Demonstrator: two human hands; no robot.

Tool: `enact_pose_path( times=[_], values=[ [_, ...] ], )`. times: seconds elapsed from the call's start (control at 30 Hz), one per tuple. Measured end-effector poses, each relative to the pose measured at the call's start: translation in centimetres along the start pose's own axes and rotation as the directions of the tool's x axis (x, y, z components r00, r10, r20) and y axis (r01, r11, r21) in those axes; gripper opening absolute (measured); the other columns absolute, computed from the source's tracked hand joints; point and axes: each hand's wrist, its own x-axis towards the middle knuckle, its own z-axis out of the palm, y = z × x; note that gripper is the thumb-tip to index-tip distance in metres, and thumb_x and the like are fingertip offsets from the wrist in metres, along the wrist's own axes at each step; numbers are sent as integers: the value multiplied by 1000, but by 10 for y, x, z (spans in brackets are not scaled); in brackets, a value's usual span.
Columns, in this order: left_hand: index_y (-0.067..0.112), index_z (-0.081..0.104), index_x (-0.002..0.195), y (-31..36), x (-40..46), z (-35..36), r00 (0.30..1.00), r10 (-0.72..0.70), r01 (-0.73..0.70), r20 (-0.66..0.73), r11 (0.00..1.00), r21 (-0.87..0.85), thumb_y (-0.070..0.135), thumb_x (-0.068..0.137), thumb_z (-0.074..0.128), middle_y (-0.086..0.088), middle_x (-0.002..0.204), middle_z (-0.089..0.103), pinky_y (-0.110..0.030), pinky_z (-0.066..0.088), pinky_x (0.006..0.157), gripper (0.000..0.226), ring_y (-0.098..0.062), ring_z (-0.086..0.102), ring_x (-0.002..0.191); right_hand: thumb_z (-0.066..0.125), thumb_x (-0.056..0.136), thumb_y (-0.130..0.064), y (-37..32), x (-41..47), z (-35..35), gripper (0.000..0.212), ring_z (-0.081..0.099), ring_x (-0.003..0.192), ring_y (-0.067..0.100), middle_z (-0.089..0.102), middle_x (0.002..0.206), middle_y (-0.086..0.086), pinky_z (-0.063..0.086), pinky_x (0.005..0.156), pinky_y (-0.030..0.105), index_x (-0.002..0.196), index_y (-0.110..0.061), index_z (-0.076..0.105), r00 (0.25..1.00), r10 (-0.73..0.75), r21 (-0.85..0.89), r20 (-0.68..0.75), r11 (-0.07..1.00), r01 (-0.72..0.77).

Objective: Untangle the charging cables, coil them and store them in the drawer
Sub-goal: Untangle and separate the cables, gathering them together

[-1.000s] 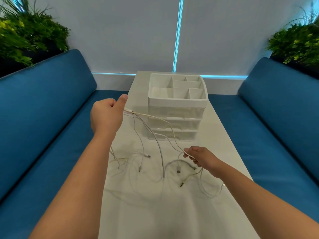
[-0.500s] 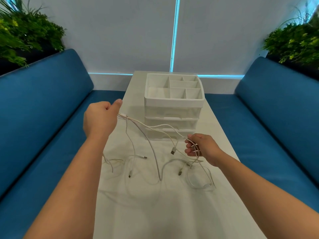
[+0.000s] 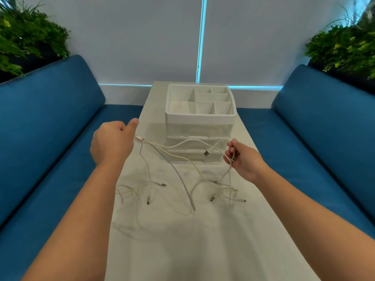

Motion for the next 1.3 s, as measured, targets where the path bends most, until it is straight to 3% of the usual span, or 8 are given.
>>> enact_pose_path(
  times=[0.17, 0.33, 0.5, 0.63, 0.77, 0.93, 1.17, 1.3],
  values=[
    [13, 47, 61, 4, -3, 7, 999, 34, -36, 26, 997, 65, 61, 94, 49, -4, 56, 44, -27, 31, 51, 59, -21, 39, 53, 42, 104, -20, -18, -8, 14, 24, 57, 73, 13, 52, 67, -3, 44, 84, 30, 93, -13, 62, 988, -64, -107, 138, 991, 79],
    [17, 26, 53, 20, -14, 7, 983, 55, -41, 175, 996, -81, 58, 92, 55, 1, 51, 27, -29, 19, 53, 63, -20, 26, 52, 41, 100, -14, -19, -18, 41, 23, 46, 62, 16, 45, 63, 0, 48, 77, 34, 83, -10, 55, 974, -135, -204, 179, 964, 171],
    [13, 37, 47, 54, -50, 32, 928, 245, -181, 282, 955, -236, 59, 92, 56, 2, 43, 38, -31, 28, 51, 67, -19, 37, 47, 32, 105, -29, 11, -41, 93, 27, 54, 78, 7, 57, 87, -4, 44, 79, 26, 88, -19, 51, 875, -206, -635, 437, 618, 463],
    [15, 37, 48, 55, -46, 28, 930, 274, -223, 244, 951, -214, 60, 93, 52, 4, 41, 36, -29, 25, 50, 65, -17, 36, 46, 30, 106, -32, 11, -48, 102, 26, 55, 55, 14, 58, 68, 2, 50, 68, 33, 91, -15, 43, 855, -52, -513, 516, 781, 357],
    [16, 32, 48, 45, -40, 24, 917, 303, -263, 260, 948, -178, 60, 93, 53, 5, 43, 31, -29, 25, 51, 66, -18, 32, 47, 33, 106, -30, 2, -44, 92, 24, 43, 48, 14, 53, 62, 1, 47, 56, 29, 87, -15, 38, 816, 50, -548, 577, 764, 341],
    [17, 24, 50, 36, -21, 8, 944, 267, -213, 196, 942, -259, 56, 92, 58, 3, 48, 24, -33, 24, 56, 67, -18, 25, 51, 35, 105, -27, -13, -32, 66, 22, 39, 48, 17, 49, 60, 4, 47, 59, 34, 88, -14, 38, 812, 83, -605, 577, 711, 358],
    [16, 25, 51, 41, -17, 2, 958, 248, -194, 142, 929, -316, 57, 91, 60, 0, 50, 26, -34, 25, 56, 66, -18, 25, 52, 40, 104, -32, -12, -27, 56, 28, 42, 59, 9, 47, 67, -4, 36, 59, 23, 80, -18, 39, 827, -226, -735, 514, 381, 561],
    [14, 27, 52, 41, -14, -4, 961, 255, -207, 109, 922, -327, 57, 90, 60, 0, 50, 24, -32, 24, 55, 66, -17, 23, 51, 41, 103, -31, -16, -26, 49, 26, 41, 51, 0, 42, 68, -6, 34, 54, 17, 82, -16, 39, 838, -214, -688, 502, 489, 537]
  ],
)
